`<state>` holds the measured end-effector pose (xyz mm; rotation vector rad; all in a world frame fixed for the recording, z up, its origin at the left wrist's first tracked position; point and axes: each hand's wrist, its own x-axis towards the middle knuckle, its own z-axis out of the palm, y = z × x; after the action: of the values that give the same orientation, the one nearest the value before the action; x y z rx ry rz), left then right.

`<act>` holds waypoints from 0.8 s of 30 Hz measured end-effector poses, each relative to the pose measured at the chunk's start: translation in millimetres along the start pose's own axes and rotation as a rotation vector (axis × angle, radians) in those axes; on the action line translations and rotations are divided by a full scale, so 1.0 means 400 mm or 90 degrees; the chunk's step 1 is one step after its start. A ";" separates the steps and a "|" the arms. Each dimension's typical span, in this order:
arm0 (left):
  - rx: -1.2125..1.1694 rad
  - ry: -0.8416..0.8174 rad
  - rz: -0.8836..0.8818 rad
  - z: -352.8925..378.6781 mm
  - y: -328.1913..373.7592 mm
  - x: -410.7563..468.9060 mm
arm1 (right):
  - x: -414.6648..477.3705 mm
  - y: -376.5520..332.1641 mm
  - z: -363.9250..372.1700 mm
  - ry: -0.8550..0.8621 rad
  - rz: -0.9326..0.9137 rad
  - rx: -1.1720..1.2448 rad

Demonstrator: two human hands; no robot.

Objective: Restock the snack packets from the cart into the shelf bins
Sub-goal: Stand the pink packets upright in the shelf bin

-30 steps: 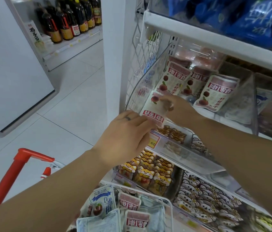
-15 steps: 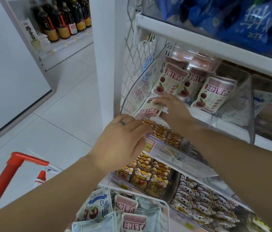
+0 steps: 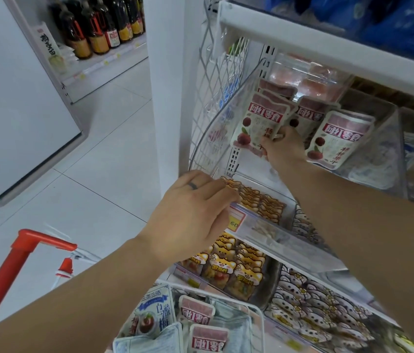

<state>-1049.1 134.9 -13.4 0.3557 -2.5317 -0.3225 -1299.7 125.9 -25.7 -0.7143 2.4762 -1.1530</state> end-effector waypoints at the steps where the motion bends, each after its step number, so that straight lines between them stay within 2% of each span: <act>1: 0.001 -0.001 0.001 -0.001 0.000 0.000 | 0.002 0.000 0.001 0.006 0.010 0.000; 7: 0.010 -0.008 0.010 -0.003 -0.003 -0.001 | -0.002 0.011 0.011 0.044 0.023 0.016; 15: 0.031 -0.026 0.014 -0.004 -0.007 -0.005 | -0.112 -0.006 -0.071 -0.058 -0.007 0.039; 17: 0.037 -0.010 0.006 -0.013 -0.004 -0.009 | -0.189 -0.043 -0.108 -0.100 -0.056 0.045; 21: 0.008 0.011 -0.069 -0.052 0.035 -0.069 | -0.409 -0.080 -0.194 -0.117 -0.235 -0.004; 24: -0.034 -0.050 -0.138 -0.055 0.068 -0.176 | -0.575 -0.038 -0.210 -0.106 -0.385 -0.034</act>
<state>-984.7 179.2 -22.0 0.6100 -2.5600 -0.4946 -1145.2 298.6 55.4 -1.5769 2.2144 -1.1485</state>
